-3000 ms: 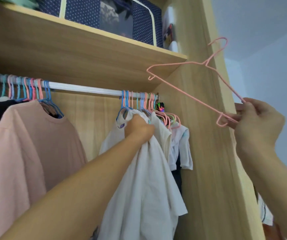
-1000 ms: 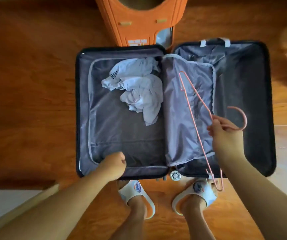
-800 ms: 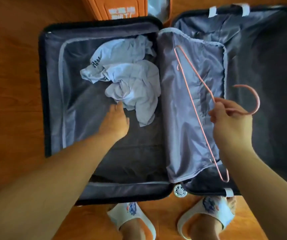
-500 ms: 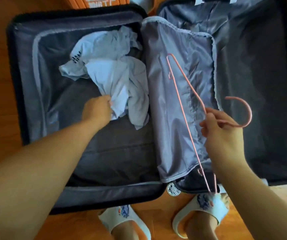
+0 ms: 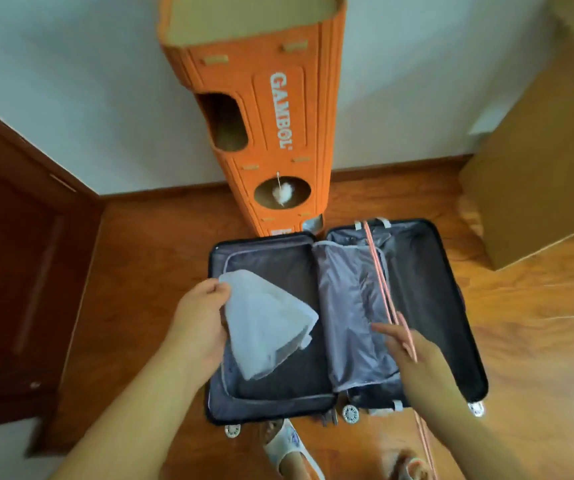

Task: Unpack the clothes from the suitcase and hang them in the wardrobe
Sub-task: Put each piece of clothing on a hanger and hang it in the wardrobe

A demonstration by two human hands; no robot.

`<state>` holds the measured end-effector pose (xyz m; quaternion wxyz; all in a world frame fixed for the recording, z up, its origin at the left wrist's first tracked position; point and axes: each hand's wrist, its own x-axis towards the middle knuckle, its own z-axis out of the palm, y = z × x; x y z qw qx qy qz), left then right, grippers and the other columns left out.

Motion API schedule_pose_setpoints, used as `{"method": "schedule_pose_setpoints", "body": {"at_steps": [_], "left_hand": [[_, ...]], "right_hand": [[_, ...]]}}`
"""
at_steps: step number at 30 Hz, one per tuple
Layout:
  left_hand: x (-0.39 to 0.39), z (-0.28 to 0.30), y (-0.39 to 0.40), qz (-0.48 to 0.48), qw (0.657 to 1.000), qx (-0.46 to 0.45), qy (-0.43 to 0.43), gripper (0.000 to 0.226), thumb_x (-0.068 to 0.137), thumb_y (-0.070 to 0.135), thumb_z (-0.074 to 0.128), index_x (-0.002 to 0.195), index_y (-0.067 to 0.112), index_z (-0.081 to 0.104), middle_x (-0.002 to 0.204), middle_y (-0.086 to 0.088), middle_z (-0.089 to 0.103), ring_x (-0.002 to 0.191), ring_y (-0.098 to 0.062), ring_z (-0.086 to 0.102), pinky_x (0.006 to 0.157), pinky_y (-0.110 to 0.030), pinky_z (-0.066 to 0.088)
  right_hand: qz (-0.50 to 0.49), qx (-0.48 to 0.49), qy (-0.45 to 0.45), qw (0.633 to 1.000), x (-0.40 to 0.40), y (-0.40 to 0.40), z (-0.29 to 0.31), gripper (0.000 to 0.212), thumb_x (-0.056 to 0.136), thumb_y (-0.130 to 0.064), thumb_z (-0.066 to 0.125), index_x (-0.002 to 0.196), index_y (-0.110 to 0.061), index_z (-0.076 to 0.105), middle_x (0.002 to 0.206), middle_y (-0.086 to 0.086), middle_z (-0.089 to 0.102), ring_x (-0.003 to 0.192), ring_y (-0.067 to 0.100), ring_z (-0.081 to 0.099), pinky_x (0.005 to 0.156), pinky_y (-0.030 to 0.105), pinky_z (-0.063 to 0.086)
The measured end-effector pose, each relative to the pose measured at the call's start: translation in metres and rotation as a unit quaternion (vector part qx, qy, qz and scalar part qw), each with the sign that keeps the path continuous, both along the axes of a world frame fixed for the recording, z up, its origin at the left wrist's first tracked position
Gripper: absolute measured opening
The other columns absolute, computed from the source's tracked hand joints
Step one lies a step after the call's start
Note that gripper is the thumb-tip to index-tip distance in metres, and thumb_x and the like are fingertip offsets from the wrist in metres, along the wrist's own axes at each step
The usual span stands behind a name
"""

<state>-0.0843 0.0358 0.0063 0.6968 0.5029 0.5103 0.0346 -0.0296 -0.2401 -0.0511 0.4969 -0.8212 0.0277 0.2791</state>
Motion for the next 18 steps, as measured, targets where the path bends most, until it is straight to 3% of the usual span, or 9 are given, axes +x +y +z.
{"method": "schedule_pose_setpoints", "body": {"at_steps": [2,5,7,9,11,12,14,16,18], "left_hand": [[-0.011,0.079,-0.017,0.025,0.999,-0.028,-0.031,0.022,0.105,0.006,0.047,0.120,0.004,0.062,0.117,-0.019,0.070,0.101,-0.030,0.068,0.074,-0.042,0.055],[-0.038,0.181,-0.055,0.021,0.992,-0.044,-0.116,0.023,0.105,0.003,0.041,0.108,-0.001,0.064,0.090,-0.018,0.076,0.077,-0.026,0.075,0.059,-0.037,0.061],[-0.057,0.239,-0.083,0.014,0.985,-0.030,-0.171,0.025,0.105,0.002,0.040,0.103,-0.003,0.064,0.084,-0.018,0.075,0.069,-0.024,0.075,0.053,-0.033,0.060],[-0.076,0.286,-0.101,0.023,0.979,0.001,-0.203,0.023,0.104,0.001,0.041,0.108,-0.006,0.063,0.092,-0.019,0.073,0.075,-0.025,0.075,0.060,-0.034,0.063],[-0.099,0.328,-0.114,0.037,0.971,0.020,-0.236,0.024,0.104,0.001,0.042,0.118,-0.006,0.060,0.107,-0.020,0.070,0.090,-0.027,0.073,0.070,-0.036,0.064],[-0.112,0.343,-0.118,0.045,0.966,0.030,-0.252,0.024,0.104,0.001,0.044,0.123,-0.005,0.058,0.114,-0.020,0.069,0.099,-0.029,0.071,0.075,-0.038,0.064],[-0.141,0.356,-0.124,0.027,0.961,0.101,-0.257,0.023,0.104,0.005,0.050,0.124,-0.001,0.059,0.122,-0.019,0.067,0.110,-0.030,0.067,0.089,-0.043,0.060],[-0.169,0.345,-0.129,-0.029,0.953,0.209,-0.216,0.029,0.100,0.012,0.061,0.129,0.009,0.061,0.127,-0.014,0.064,0.114,-0.027,0.064,0.104,-0.044,0.052],[-0.187,0.318,-0.137,-0.084,0.948,0.251,-0.175,0.058,0.092,0.018,0.073,0.145,0.026,0.049,0.140,-0.004,0.052,0.125,-0.020,0.055,0.112,-0.040,0.042]], "right_hand": [[0.063,0.009,-0.009,0.998,-0.016,-0.001,0.065,0.031,0.095,-0.022,0.066,0.123,-0.034,0.064,0.115,-0.008,0.058,0.089,0.004,0.060,0.075,0.014,0.046],[0.180,0.065,-0.059,0.980,-0.039,0.005,0.144,0.087,0.078,-0.031,0.084,0.146,-0.048,0.032,0.126,-0.018,0.041,0.108,-0.010,0.045,0.090,0.016,0.037],[0.265,0.092,-0.136,0.950,-0.042,0.018,0.186,0.109,0.069,-0.039,0.089,0.153,-0.047,0.021,0.132,-0.014,0.041,0.115,-0.007,0.044,0.094,0.019,0.038],[0.298,0.146,-0.235,0.914,-0.046,0.030,0.231,0.090,0.072,-0.042,0.086,0.149,-0.039,0.038,0.129,-0.010,0.055,0.117,0.003,0.053,0.096,0.027,0.046],[0.292,0.202,-0.309,0.882,-0.053,0.027,0.285,0.028,0.084,-0.024,0.069,0.110,-0.034,0.067,0.095,-0.018,0.069,0.087,-0.003,0.062,0.076,0.024,0.053],[0.280,0.228,-0.321,0.875,-0.053,0.025,0.312,0.018,0.087,-0.015,0.059,0.092,-0.030,0.069,0.079,-0.018,0.070,0.074,-0.005,0.061,0.067,0.025,0.053],[0.248,0.256,-0.251,0.900,-0.049,0.018,0.366,0.031,0.094,-0.004,0.049,0.075,-0.023,0.064,0.061,-0.017,0.067,0.060,-0.006,0.059,0.058,0.017,0.049],[0.248,0.274,-0.167,0.914,-0.039,0.015,0.404,0.025,0.096,-0.001,0.048,0.083,-0.012,0.067,0.075,-0.004,0.071,0.071,0.006,0.065,0.068,0.023,0.052],[0.270,0.247,-0.154,0.918,-0.038,0.012,0.438,0.016,0.093,-0.001,0.050,0.093,-0.008,0.065,0.089,0.012,0.067,0.082,0.021,0.065,0.076,0.035,0.053]]}}
